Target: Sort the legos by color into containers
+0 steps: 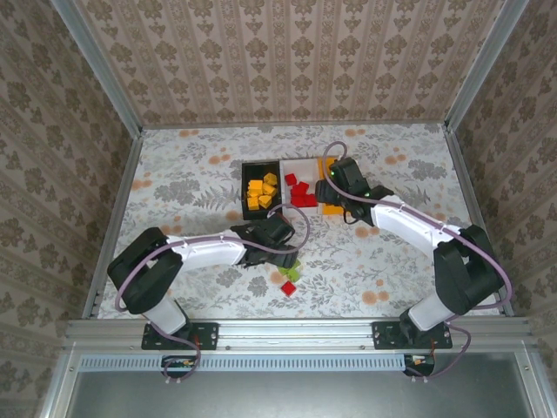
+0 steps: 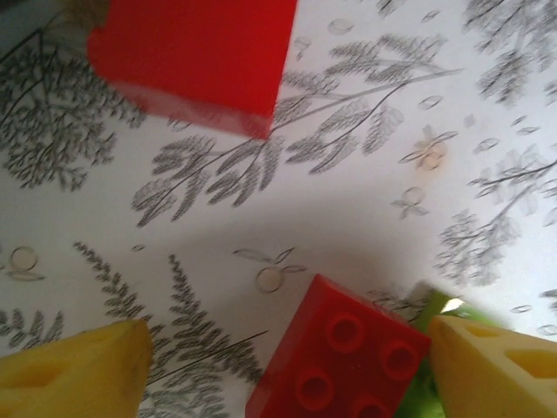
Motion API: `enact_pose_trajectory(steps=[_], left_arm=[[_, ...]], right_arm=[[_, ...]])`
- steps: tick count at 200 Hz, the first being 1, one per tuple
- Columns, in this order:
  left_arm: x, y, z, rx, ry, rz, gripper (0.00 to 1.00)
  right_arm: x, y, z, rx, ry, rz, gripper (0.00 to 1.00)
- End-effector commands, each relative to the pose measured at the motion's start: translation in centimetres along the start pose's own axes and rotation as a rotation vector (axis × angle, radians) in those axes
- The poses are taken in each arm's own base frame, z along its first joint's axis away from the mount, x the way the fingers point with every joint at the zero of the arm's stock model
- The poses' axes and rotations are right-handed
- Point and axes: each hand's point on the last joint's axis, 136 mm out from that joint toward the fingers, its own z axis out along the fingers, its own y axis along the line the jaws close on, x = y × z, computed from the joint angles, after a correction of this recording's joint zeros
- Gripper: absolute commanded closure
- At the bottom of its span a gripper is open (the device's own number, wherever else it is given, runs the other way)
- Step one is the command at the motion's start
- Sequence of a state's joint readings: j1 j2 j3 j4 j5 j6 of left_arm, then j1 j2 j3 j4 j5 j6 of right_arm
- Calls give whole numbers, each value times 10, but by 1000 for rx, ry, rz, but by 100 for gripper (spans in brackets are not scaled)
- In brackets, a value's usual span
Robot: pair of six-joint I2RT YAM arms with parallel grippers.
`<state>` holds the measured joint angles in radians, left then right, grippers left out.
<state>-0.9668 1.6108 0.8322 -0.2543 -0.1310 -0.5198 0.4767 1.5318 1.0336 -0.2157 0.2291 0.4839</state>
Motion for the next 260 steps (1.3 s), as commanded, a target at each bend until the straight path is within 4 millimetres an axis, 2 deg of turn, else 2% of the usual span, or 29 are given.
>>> enact_pose_trajectory(steps=[1,17,37,60,81,110,131,155,181,191,211,240,260], left_arm=[[18,26,2,-106,60,-5,22],[29,42,-4,-156,77,-23,27],[31,56,-18,-159,41,-67,28],[26,46,-23,-56,8,-90,17],[25,38,-15,-31,34,-86,17],[32,37,2,-31,74,-87,28],[35,34,7,-19,90,-90,43],[32,31,1,-9,75,-90,59],[29,27,-13,6,57,-96,67],[22,25,-21,19,32,-102,69],[-7,19,-46,50,-55,-107,69],[-72,5,-75,85,-184,-85,69],[-116,1,-75,94,-244,-81,69]], right_arm=[[-8,0,-12,-20,-46,28,23],[-11,0,-15,-23,-57,30,23],[-12,1,-18,-28,-60,34,23],[-12,1,-21,-35,-69,40,23],[-11,-1,-22,-29,-69,38,23],[-10,-6,-26,-17,-75,37,23],[-9,-8,-28,-8,-79,35,22],[-9,-10,-29,-4,-85,41,22],[-6,-11,-29,-2,-77,50,22],[-11,-11,-38,-15,-99,65,22],[-3,-13,-40,-27,-90,85,23],[15,-18,-40,-37,-64,117,23],[25,-23,-40,-33,-50,127,22]])
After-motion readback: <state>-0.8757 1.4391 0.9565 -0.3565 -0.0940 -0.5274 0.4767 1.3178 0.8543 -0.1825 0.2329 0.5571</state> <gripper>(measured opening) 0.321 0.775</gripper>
